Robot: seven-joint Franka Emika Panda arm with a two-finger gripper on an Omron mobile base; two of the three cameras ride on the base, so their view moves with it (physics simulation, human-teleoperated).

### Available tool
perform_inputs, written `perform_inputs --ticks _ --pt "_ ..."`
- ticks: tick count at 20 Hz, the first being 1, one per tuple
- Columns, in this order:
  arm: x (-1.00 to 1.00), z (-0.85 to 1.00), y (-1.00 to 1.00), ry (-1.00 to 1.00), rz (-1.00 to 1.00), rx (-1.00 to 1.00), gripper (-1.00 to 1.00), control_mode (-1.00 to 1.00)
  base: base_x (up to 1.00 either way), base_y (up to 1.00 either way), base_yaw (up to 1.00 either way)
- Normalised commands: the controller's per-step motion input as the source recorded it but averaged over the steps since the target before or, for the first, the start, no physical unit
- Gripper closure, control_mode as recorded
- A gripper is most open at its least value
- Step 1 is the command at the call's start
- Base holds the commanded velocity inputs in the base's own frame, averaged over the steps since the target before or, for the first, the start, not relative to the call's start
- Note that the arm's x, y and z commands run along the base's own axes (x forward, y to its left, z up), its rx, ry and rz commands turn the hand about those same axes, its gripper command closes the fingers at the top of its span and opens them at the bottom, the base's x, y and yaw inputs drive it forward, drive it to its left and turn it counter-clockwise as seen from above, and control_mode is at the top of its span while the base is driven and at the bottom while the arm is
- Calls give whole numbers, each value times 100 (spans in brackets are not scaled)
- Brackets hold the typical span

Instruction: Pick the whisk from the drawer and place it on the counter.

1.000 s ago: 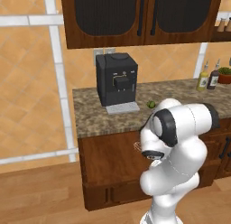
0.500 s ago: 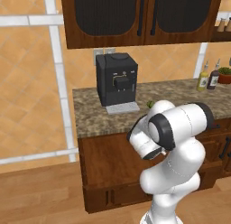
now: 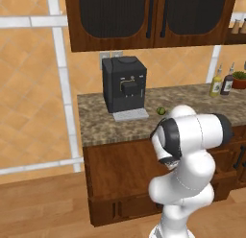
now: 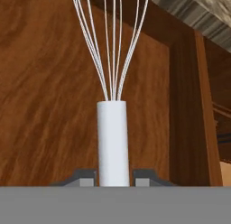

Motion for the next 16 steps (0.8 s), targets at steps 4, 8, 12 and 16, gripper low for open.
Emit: perform_inputs --ticks 4,8,12,16 --pt "72 100 -82 28 -10 28 100 -100 0 0 0" --pt "77 100 -69 21 -9 30 100 -100 0 0 0" --pt "43 100 -48 8 -5 27 100 -100 0 0 0" --pt "9 100 -39 8 -1 21 100 -100 0 0 0"
